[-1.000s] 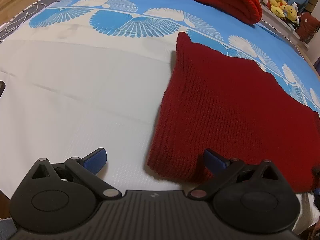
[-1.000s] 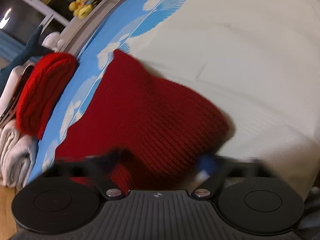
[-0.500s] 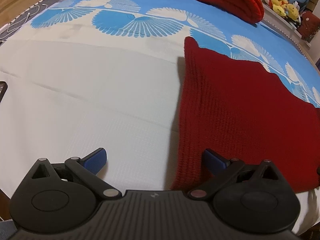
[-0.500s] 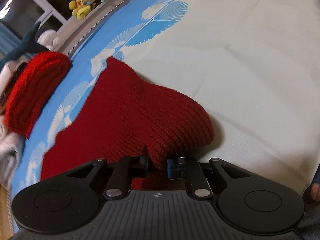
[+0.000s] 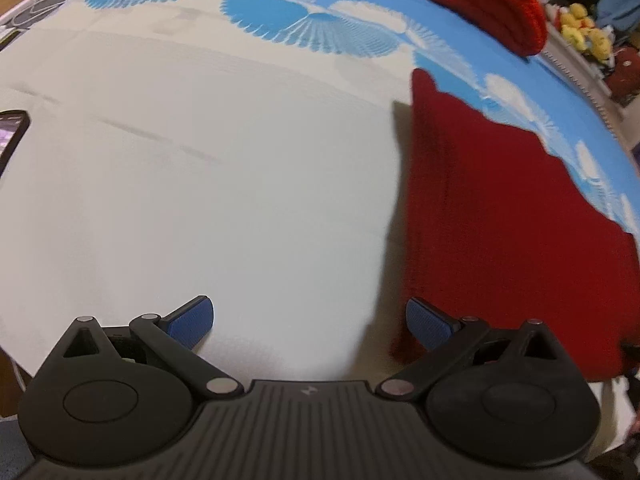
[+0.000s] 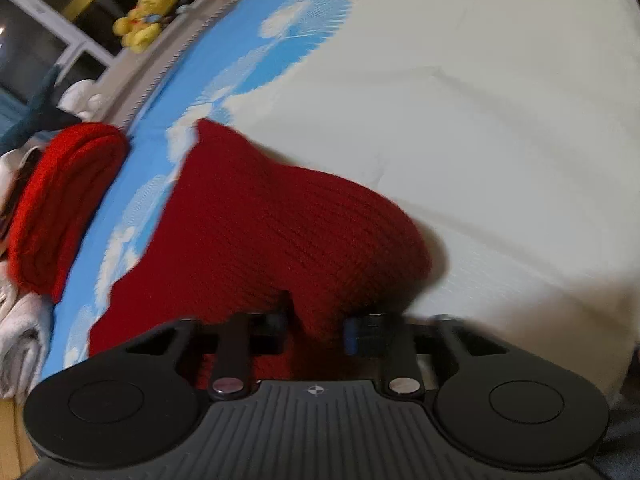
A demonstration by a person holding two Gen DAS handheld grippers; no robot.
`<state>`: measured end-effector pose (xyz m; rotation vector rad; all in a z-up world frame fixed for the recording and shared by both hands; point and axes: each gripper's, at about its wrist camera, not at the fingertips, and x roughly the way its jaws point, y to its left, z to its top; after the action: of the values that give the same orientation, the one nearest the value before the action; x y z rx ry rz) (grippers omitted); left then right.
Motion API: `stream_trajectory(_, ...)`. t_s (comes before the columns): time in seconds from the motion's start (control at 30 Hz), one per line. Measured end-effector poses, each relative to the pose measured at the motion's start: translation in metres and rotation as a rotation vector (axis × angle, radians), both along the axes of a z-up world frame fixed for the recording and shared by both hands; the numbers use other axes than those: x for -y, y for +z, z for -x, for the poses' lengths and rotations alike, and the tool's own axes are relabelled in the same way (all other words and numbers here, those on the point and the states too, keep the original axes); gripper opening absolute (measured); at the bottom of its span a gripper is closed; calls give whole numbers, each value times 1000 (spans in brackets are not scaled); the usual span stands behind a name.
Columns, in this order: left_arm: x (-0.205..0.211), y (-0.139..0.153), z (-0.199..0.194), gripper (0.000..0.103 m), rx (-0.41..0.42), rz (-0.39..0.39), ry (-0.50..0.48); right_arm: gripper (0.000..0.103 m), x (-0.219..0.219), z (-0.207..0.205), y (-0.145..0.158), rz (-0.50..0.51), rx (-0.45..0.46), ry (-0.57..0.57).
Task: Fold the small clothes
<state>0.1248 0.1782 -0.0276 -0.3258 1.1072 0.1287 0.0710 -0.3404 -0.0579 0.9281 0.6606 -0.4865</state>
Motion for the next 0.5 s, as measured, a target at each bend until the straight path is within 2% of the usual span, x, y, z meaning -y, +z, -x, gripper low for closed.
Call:
stream_trajectory(0.07,2,-3,-1,103,-11,-22,10,16,-10,2,19,69,52,41)
stream_trajectory(0.1,3,-5,-2,103,-17,-29,11,16,-19,1,33,142,77,80)
stream_trajectory(0.23,5,-10,-5,103,-23,-33,14,15,-88,-7,88,531,136,262)
stream_trajectory(0.33,4,-11,-5,103,-28,-48,21,15,-159,-6,111,764,257,444)
stream_trajectory(0.4,2,-13,-5,102,-34,-50,26,15,-211,-2,114,908,319,591)
stream_trajectory(0.5,-3,-13,-4,102,-36,-36,33,15,-291,14,98,1100,397,891)
